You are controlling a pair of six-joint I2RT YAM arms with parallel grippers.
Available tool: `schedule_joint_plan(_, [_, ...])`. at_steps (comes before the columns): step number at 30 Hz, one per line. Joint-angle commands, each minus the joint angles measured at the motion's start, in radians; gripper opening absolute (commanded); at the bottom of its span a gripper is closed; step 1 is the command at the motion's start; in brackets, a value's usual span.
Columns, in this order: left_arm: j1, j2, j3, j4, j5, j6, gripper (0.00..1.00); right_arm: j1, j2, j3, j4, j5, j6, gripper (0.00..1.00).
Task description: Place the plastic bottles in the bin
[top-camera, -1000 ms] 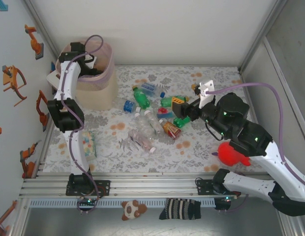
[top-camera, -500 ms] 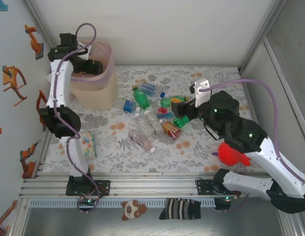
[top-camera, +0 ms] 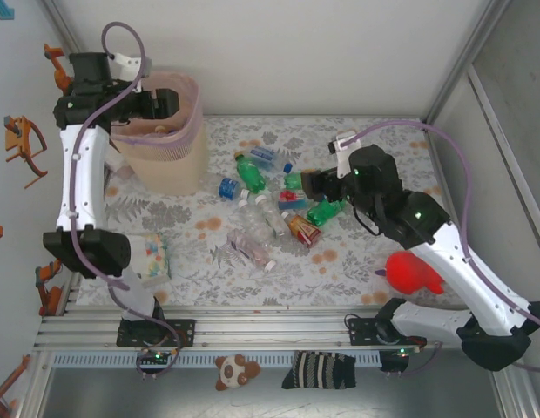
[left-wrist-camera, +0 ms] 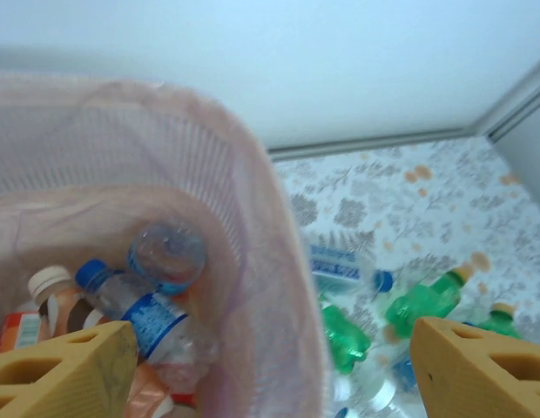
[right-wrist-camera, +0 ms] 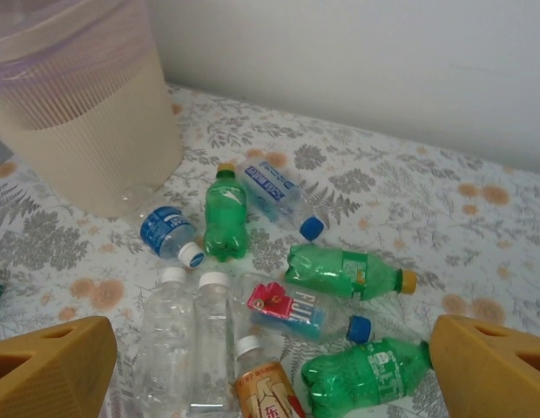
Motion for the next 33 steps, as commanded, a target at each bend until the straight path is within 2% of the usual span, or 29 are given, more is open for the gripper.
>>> schedule_joint_plan(1, [0.006,-0.117,-0.130,0.182,0.104,-0.064,0.81,-0.063,0.017,-0.028,-0.020,-0.091,0.095,0.91])
schedule_joint_plan(7, [0.005,-0.333,-0.439,0.452,0.190,-0.174,0.81,-0.147,0.079,-0.080,-0.029,-0.135,0.224,0.88])
schedule_joint_plan(12, [0.005,-0.447,-0.604,0.522,0.220,-0.234,0.81,-0.156,0.151,-0.125,-0.021,-0.211,0.310,0.84])
schedule_joint_plan(16, [0.004,-0.509,-0.695,0.528,0.229,-0.262,0.80,-0.155,0.219,-0.151,-0.036,-0.310,0.222,0.79])
schedule_joint_plan(19, [0.004,-0.547,-0.750,0.520,0.232,-0.273,0.80,-0.154,0.276,-0.155,-0.076,-0.337,0.129,0.75])
schedule_joint_plan(26, [0.004,-0.624,-0.847,0.500,0.224,-0.281,0.80,-0.113,0.398,-0.135,-0.123,-0.282,-0.023,0.69])
schedule_joint_plan(33, [0.003,-0.679,-0.905,0.474,0.212,-0.286,0.79,-0.041,0.537,-0.022,-0.129,-0.262,-0.034,0.64])
